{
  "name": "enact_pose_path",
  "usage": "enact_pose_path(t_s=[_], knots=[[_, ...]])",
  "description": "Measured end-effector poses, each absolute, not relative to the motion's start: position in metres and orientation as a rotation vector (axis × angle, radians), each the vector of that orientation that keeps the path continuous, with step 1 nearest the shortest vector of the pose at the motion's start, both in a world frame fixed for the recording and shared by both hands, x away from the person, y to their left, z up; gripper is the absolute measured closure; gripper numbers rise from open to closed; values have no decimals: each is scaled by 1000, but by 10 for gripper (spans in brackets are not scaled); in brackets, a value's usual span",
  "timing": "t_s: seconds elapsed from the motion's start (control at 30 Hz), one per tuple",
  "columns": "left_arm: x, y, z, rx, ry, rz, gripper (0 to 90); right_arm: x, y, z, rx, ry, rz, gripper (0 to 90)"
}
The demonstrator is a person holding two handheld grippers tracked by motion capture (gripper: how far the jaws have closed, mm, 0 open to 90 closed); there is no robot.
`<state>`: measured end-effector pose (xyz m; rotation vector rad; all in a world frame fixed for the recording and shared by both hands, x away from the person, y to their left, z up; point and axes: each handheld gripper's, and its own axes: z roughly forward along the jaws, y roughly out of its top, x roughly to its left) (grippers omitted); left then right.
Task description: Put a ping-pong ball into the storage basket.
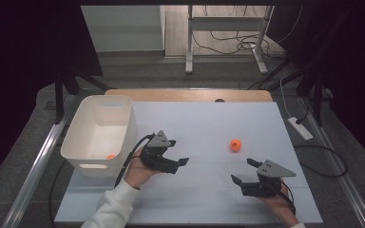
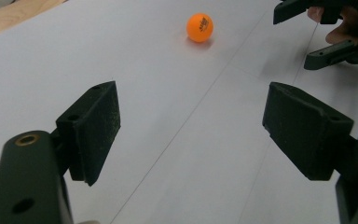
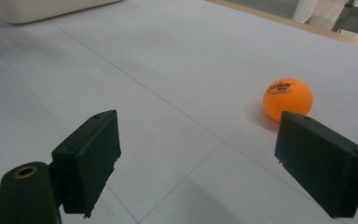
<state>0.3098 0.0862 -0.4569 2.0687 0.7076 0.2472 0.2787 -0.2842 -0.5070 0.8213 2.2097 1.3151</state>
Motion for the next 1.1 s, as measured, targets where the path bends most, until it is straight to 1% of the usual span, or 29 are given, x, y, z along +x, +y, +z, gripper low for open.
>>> enact_pose_path(t_s=[1.1], knots=[[321,57,-473,2100,662,221,197,279,-285,-506,830,2196,1327,141]])
